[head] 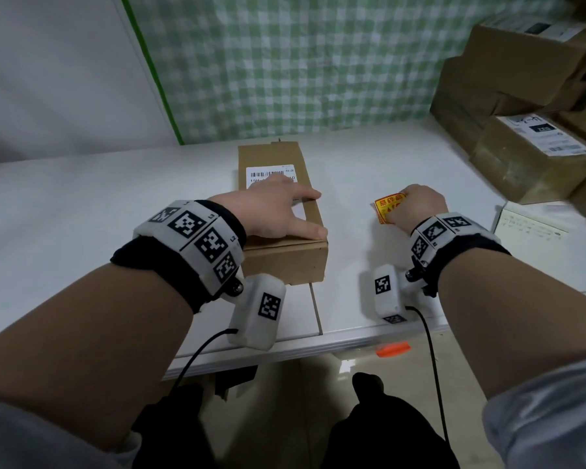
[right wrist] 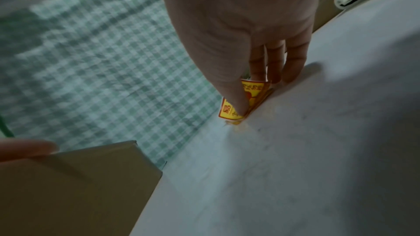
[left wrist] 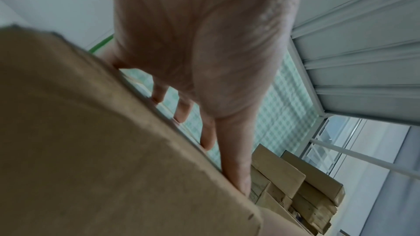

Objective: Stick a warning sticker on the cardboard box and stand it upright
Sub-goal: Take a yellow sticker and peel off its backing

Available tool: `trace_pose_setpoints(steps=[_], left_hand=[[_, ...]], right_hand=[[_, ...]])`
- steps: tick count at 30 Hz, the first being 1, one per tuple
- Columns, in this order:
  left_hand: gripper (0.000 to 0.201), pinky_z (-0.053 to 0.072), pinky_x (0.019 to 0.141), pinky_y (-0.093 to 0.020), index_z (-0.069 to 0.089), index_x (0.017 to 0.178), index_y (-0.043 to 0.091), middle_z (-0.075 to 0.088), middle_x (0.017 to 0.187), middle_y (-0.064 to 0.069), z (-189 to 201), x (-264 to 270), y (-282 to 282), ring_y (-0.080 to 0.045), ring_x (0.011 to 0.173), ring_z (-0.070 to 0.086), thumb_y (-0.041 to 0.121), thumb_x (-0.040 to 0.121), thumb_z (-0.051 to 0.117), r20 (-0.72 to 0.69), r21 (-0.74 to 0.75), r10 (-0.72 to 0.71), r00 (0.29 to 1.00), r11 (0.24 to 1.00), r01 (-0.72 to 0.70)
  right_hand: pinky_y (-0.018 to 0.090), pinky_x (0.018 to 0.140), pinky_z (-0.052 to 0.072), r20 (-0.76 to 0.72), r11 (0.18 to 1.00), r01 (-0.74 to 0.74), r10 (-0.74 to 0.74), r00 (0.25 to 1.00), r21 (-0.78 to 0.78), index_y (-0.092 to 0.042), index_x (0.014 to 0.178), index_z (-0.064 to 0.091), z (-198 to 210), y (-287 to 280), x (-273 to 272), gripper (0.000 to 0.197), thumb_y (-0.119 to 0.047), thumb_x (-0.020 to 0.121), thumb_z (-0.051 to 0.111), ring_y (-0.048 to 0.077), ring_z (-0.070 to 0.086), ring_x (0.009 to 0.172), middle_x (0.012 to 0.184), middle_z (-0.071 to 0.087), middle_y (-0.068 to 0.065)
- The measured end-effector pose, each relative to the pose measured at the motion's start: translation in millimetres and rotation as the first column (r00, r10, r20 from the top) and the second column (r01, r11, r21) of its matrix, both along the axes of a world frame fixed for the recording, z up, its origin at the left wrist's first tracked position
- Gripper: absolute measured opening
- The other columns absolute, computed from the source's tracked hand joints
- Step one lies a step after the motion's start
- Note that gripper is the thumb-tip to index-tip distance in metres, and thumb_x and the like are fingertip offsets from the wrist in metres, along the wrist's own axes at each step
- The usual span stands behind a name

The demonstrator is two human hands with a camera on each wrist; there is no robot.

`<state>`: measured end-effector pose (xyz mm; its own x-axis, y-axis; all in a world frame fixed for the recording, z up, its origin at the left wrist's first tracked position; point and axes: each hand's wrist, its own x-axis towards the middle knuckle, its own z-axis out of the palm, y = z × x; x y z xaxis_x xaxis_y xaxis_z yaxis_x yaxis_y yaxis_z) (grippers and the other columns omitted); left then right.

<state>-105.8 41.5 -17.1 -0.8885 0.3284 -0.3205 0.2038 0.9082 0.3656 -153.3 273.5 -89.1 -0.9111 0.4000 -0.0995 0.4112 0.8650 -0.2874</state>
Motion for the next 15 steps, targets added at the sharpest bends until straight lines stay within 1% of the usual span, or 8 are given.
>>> trace_pose_setpoints(steps=[3, 6, 9, 11, 12, 13, 14, 15], left_hand=[[0.078, 0.029, 0.113, -0.047, 0.035, 0.139, 0.043, 0.021, 0.151, 0.000, -2, 0, -1, -0.025, 0.138, 0.030, 0.066, 0.069, 0.062, -0.003, -0.003, -0.001, 1.000, 1.000, 0.001], [0.079, 0.027, 0.113, -0.048, 0.033, 0.140, 0.044, 0.017, 0.155, 0.000, -3, 2, -1, -0.027, 0.140, 0.027, 0.067, 0.070, 0.060, -0.009, -0.003, 0.002, 1.000, 1.000, -0.002], [0.083, 0.025, 0.114, -0.050, 0.032, 0.142, 0.042, 0.017, 0.157, -0.002, -3, 5, 1, -0.027, 0.141, 0.027, 0.070, 0.068, 0.059, -0.001, -0.020, 0.009, 1.000, 1.000, -0.009], [0.087, 0.026, 0.112, -0.053, 0.041, 0.138, 0.038, 0.036, 0.150, 0.003, 3, 10, 3, -0.023, 0.137, 0.035, 0.073, 0.061, 0.061, -0.053, 0.015, 0.055, 0.997, 0.998, -0.054], [0.079, 0.029, 0.110, -0.050, 0.047, 0.134, 0.035, 0.046, 0.142, 0.005, 6, 14, 5, -0.020, 0.133, 0.042, 0.067, 0.064, 0.065, -0.112, 0.079, 0.099, 0.989, 0.993, -0.090], [0.068, 0.035, 0.106, -0.041, 0.052, 0.130, 0.032, 0.054, 0.135, 0.004, 10, 18, 6, -0.017, 0.126, 0.048, 0.057, 0.069, 0.069, -0.174, 0.191, 0.146, 0.974, 0.975, -0.112], [0.056, 0.042, 0.097, -0.030, 0.056, 0.126, 0.028, 0.059, 0.127, 0.002, 14, 23, 7, -0.015, 0.116, 0.054, 0.046, 0.074, 0.071, -0.197, 0.342, 0.191, 0.962, 0.933, -0.115], [0.047, 0.047, 0.085, -0.023, 0.059, 0.121, 0.025, 0.064, 0.119, 0.000, 19, 29, 7, -0.014, 0.106, 0.059, 0.038, 0.077, 0.071, -0.176, 0.498, 0.222, 0.959, 0.861, -0.109]], right_hand=[[0.029, 0.078, 0.043, -0.018, 0.999, -0.036, 0.036, 0.999, 0.013, -0.007, 0.109, 0.065, 3, 3, 6, 0.027, -0.014, 0.084, 0.060, 0.031, 0.060, 0.107, 0.113, 0.066, 0.013], [0.030, 0.079, 0.047, -0.059, 0.996, -0.080, 0.078, 0.995, -0.036, -0.003, 0.106, 0.068, 14, 4, 17, 0.026, -0.011, 0.085, 0.055, 0.032, 0.061, 0.104, 0.107, 0.067, 0.013], [0.027, 0.065, 0.040, -0.205, 0.966, -0.114, 0.066, 0.977, -0.232, -0.009, 0.082, 0.067, 32, 1, 31, 0.013, -0.017, 0.084, 0.058, 0.030, 0.059, 0.088, 0.074, 0.059, 0.008], [0.026, 0.056, 0.037, -0.281, 0.892, -0.169, 0.049, 0.958, -0.419, -0.013, 0.063, 0.058, 46, -8, 44, 0.021, -0.018, 0.083, 0.061, 0.026, 0.050, 0.072, 0.059, 0.048, 0.003], [0.025, 0.056, 0.037, -0.309, 0.833, -0.201, 0.038, 0.950, -0.515, -0.014, 0.060, 0.056, 52, -13, 51, 0.024, -0.017, 0.083, 0.063, 0.024, 0.047, 0.067, 0.058, 0.045, 0.003], [0.027, 0.058, 0.038, -0.325, 0.770, -0.233, 0.035, 0.945, -0.594, -0.012, 0.063, 0.058, 58, -20, 59, 0.021, -0.016, 0.083, 0.064, 0.022, 0.046, 0.063, 0.058, 0.046, 0.003], [0.029, 0.060, 0.038, -0.334, 0.707, -0.267, 0.046, 0.941, -0.655, -0.009, 0.070, 0.062, 64, -27, 67, 0.015, -0.015, 0.084, 0.064, 0.020, 0.046, 0.060, 0.059, 0.048, 0.004], [0.029, 0.059, 0.038, -0.336, 0.652, -0.297, 0.067, 0.939, -0.698, -0.008, 0.077, 0.064, 69, -35, 76, 0.011, -0.014, 0.086, 0.063, 0.017, 0.047, 0.057, 0.061, 0.050, 0.004]])
